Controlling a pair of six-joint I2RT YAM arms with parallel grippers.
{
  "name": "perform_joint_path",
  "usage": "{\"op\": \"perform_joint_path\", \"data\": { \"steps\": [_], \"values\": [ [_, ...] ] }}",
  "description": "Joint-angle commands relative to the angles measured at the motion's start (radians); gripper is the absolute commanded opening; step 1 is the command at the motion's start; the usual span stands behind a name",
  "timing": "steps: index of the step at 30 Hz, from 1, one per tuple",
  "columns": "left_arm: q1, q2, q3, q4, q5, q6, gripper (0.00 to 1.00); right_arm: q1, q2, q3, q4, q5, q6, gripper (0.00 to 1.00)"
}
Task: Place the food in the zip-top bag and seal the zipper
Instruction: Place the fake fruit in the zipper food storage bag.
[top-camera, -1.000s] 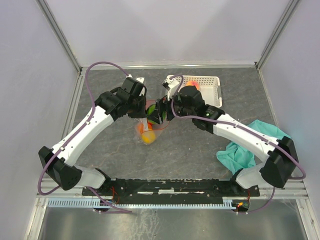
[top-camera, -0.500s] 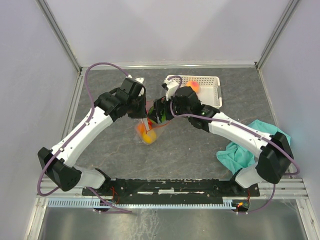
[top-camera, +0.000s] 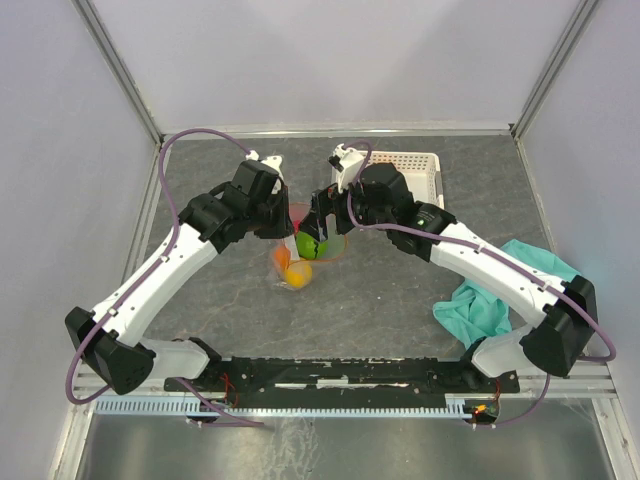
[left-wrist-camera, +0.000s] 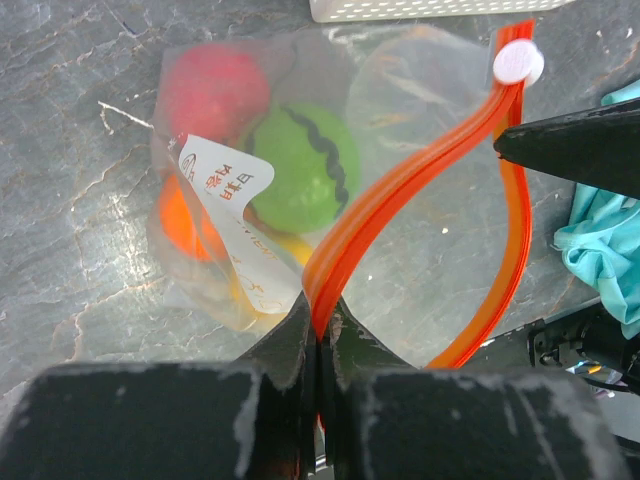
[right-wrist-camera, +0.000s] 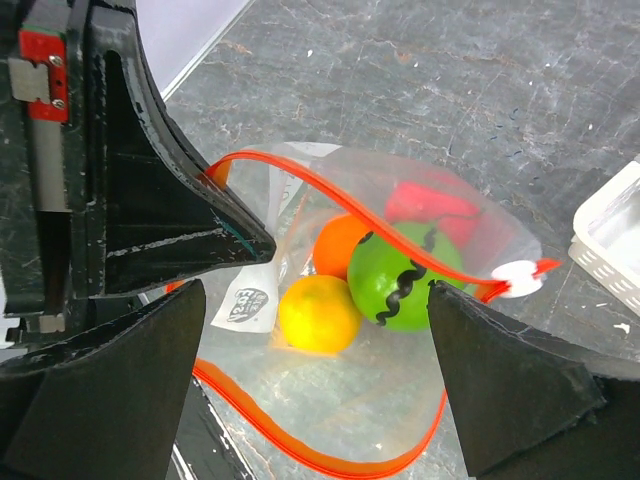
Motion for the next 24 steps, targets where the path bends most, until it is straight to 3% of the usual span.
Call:
{"op": "perform_joint_path", "data": {
  "steps": [1,24],
  "values": [
    [-0.001,-0.050,-0.017,0.102,0.026,0.008,0.03,0.005,-0.057,0.058,-0.024,0.039,-0.015,0.99],
    [-0.001,-0.039,-0.028,0.110,0.026,0.014,0.03,0.003,-0.082,0.068,-0.052,0.117,-0.040,0.99]
  ]
}}
